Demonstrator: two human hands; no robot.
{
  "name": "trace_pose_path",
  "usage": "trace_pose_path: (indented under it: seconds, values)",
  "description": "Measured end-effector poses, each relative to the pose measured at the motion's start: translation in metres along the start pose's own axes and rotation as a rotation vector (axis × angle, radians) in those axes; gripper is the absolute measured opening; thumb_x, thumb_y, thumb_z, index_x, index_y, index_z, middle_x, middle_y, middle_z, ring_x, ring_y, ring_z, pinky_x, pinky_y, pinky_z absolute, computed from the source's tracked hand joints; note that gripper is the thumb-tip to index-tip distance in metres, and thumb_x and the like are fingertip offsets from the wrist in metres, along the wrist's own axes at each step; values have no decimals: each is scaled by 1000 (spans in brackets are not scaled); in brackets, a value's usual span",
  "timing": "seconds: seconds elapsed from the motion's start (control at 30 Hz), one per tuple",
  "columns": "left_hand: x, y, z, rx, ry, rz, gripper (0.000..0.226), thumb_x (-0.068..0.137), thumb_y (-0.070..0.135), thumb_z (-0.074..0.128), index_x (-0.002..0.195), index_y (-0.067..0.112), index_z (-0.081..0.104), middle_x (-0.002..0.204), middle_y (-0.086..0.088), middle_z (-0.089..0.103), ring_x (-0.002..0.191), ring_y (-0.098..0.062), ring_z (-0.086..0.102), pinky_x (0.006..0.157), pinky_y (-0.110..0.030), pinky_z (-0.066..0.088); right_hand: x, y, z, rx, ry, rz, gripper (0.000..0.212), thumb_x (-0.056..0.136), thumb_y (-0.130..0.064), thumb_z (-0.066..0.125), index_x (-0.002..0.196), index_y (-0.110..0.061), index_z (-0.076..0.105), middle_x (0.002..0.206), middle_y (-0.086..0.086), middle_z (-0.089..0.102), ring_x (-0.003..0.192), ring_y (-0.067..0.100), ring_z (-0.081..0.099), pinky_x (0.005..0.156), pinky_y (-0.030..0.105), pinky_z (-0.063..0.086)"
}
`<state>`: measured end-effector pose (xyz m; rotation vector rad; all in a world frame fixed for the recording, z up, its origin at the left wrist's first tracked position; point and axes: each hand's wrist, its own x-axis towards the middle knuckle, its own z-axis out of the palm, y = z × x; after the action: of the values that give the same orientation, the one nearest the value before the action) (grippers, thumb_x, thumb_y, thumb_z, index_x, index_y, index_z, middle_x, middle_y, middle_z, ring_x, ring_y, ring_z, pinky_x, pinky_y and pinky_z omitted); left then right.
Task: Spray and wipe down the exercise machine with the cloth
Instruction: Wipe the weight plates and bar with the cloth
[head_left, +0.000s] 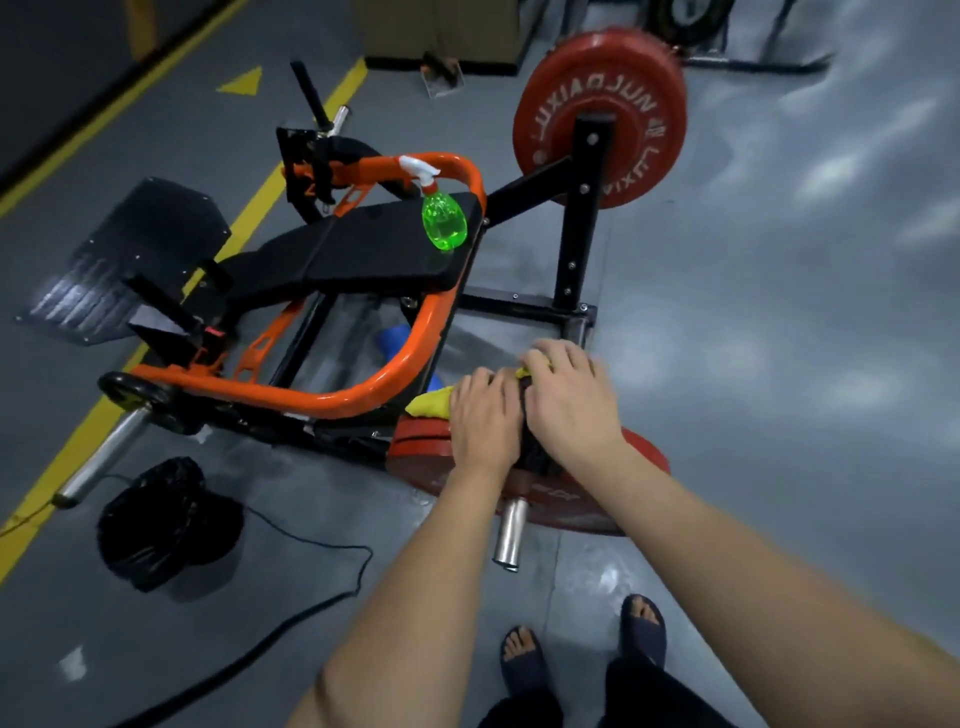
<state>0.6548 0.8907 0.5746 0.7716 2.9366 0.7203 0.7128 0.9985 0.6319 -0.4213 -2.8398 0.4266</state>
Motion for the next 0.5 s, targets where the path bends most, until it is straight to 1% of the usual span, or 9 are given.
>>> trace_pose_path:
  seconds: [0.07,0.13,0.2,0.27,0.37,0.43,0.5]
  values:
    - [3,-3,3,-25,-17,-33,35,95,22,29,98,10,62,88,-10,60,88,-33,56,82,-44,42,-2,2,6,81,22,46,43,87,-30,33,111,-19,67,111,2,70,108,29,63,88,43,51]
    - [6,-5,3,-24,18,-48,38,97,30,28,96,15,63,90,-8,61,90,-30,55,86,-44,41,-6,7,12,151,42,112,43,92,-35,29,111,-22,65,111,-4,69,107,24,60,85,40,52]
    - [11,-8,-1,-50,22,-53,41,98,37,27,96,19,64,92,-5,63,92,-27,54,86,-43,41,-8,5,17,160,72,138,42,96,-38,29,110,-23,66,109,-6,68,102,24,59,80,39,53]
    - [12,-10,-5,-46,15,-16,44,98,39,24,95,18,62,92,-5,62,92,-29,55,84,-44,42,-5,1,21,148,90,142,42,98,-40,31,108,-21,67,107,-3,67,96,27,58,77,42,53]
    - [12,-12,-10,-75,-9,-32,47,97,40,20,92,14,59,90,-8,60,92,-31,55,84,-46,42,-3,-4,23,119,100,144,41,98,-42,37,106,-17,68,104,2,67,93,30,57,70,42,53]
    - [10,-17,-11,-108,-24,-37,49,95,42,20,94,15,61,91,-7,60,94,-30,56,86,-45,42,-6,-6,26,126,113,112,39,98,-43,43,111,-16,68,105,4,67,94,31,57,71,43,53]
    - [11,-23,-12,-218,-20,-67,52,94,47,24,99,16,66,96,-3,64,98,-27,58,89,-43,42,-7,-6,27,157,107,78,41,97,-48,47,117,-17,67,105,6,64,96,31,56,77,44,53]
